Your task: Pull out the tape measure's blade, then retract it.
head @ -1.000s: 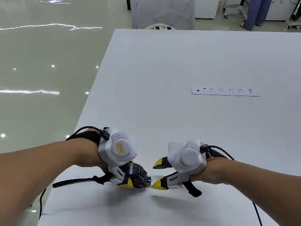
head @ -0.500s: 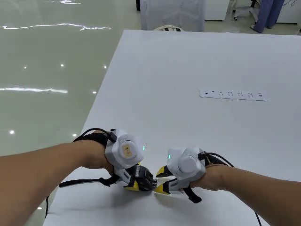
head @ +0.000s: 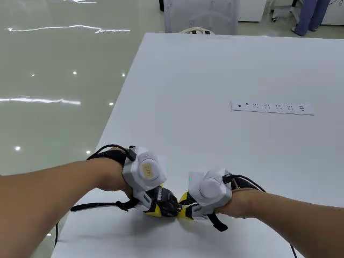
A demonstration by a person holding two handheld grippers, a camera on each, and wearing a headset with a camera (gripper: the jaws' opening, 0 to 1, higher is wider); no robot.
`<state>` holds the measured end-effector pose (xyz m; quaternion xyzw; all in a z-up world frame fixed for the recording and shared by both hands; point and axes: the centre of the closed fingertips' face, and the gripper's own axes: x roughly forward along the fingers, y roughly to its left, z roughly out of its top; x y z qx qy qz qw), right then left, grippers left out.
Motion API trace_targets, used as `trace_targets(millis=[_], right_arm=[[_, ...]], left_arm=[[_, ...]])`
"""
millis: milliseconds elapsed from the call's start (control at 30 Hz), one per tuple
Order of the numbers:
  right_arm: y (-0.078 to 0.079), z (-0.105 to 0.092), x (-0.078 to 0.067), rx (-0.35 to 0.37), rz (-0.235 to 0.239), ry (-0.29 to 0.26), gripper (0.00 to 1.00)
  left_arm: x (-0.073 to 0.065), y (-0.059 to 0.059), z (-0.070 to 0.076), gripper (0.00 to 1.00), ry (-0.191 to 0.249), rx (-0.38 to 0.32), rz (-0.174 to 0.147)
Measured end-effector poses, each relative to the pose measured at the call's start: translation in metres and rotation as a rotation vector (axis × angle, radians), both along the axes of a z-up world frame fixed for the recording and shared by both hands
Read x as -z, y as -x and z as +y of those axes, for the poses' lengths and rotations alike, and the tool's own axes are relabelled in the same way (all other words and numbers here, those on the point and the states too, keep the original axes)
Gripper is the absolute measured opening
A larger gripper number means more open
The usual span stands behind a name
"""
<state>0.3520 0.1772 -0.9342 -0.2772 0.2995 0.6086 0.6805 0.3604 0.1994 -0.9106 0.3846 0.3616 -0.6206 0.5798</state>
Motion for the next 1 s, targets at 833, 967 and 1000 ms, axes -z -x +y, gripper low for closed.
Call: trace_targets(millis=[833,967,1000], right_arm=[[0.001,-0.02,0.004,0.073,0.069,0.075,0.12],[0.0,-0.02,0.003,0.073,0.067,0.08,0.12],[0.0,-0.02,0.002,0.069,0.065,0.082,0.12]], left_arm=[[0.0,0.0,0.001,0.34,0.011,-0.001,0.0],[-0.001,-0.001,0.002,0.34,0.012,-0.004,0.001],[-0.001,-0.001,0.002,0.34,0.012,-0.005,0.002]])
